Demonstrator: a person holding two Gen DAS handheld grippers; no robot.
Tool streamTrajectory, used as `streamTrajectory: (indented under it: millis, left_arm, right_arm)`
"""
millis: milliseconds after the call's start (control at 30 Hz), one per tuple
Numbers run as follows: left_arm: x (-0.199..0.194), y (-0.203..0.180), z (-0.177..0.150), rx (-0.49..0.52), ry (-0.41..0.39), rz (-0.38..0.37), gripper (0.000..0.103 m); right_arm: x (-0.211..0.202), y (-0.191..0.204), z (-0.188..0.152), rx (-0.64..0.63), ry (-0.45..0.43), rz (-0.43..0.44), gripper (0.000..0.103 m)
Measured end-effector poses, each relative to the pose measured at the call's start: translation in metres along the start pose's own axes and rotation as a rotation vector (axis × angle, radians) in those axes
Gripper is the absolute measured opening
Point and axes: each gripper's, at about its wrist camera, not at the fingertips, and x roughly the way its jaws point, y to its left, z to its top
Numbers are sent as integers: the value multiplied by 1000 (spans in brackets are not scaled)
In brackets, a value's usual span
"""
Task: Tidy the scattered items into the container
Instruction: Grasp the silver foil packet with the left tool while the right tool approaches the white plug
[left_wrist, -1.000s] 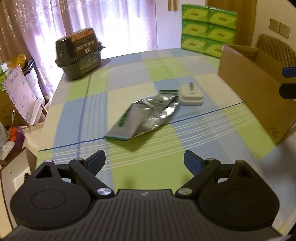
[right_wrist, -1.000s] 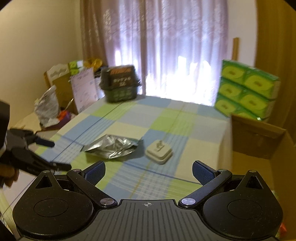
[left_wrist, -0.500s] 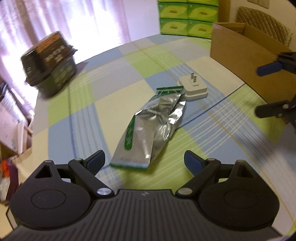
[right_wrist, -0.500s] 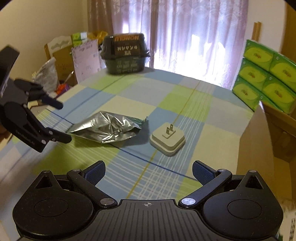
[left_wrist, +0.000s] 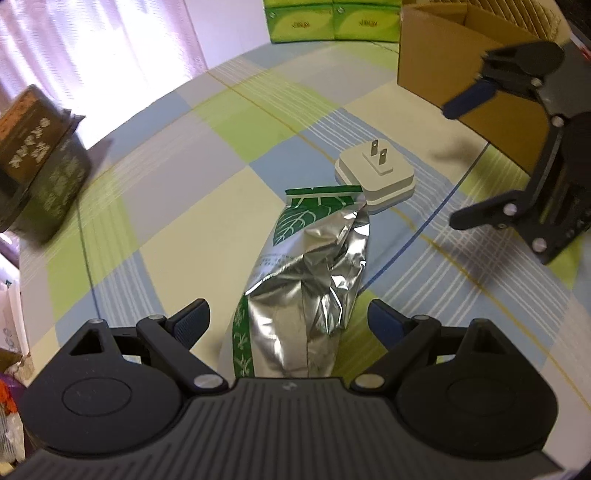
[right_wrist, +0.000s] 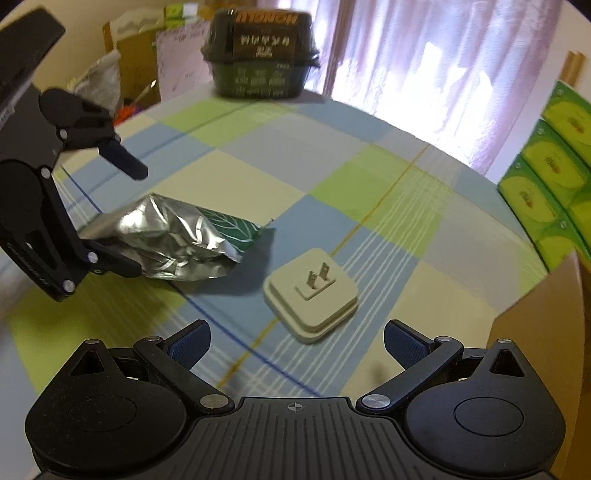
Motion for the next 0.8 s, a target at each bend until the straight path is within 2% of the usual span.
streamTrajectory:
  millis: [300,800]
  left_arm:
    - [16,1,9,27,20,-4,90]
    - [34,-2,10,45,57,-17,89]
  right_arm:
    - [22,-11,14,-107,30,9,103]
    - [55,-19,19,-135,65,46,103]
